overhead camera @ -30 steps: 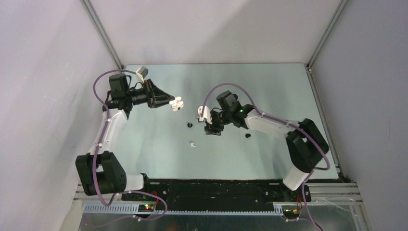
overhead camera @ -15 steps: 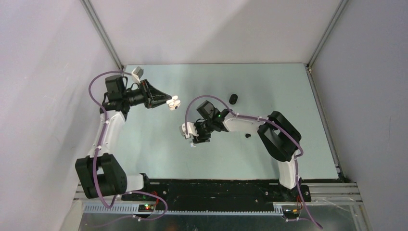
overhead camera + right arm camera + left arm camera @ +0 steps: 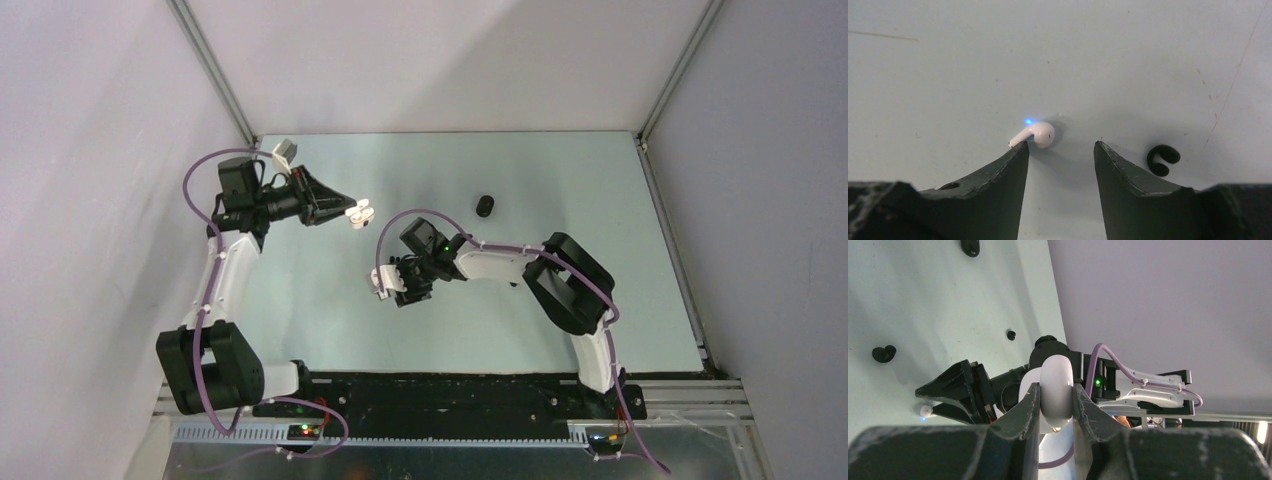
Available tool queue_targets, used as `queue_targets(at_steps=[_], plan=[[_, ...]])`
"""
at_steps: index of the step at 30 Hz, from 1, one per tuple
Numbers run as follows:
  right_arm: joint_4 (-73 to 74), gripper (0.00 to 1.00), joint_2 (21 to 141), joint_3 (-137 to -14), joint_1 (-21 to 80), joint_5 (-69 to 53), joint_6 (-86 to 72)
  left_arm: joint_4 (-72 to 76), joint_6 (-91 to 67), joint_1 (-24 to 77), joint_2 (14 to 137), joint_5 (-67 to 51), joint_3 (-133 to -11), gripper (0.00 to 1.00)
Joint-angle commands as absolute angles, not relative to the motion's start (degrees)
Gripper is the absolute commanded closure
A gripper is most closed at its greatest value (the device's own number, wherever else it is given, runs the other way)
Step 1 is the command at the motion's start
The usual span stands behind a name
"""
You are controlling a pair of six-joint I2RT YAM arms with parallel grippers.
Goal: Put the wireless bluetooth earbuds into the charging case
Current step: Pick up the earbud from the center of the board.
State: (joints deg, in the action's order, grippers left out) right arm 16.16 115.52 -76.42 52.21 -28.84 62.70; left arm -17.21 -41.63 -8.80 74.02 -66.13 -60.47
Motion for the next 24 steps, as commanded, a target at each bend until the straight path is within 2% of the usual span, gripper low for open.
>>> queue_targets(at_steps=[1, 17, 24], plan=[[14.3, 0.44, 117.0, -78.0, 54.4, -28.0, 62.7, -16.2, -41.6, -9.3, 71.9, -66.5, -60.0, 1.0], [17.3, 0.45, 114.6, -78.6, 53.0, -27.9, 57.4, -15.9, -41.6, -9.3, 72.7, -66.6, -59.9, 1.0], [19.8, 0.5, 115.2, -79.6, 53.2, -28.9, 54.9, -15.9, -41.6, -9.3, 73.1, -66.6, -60.1, 1.0]])
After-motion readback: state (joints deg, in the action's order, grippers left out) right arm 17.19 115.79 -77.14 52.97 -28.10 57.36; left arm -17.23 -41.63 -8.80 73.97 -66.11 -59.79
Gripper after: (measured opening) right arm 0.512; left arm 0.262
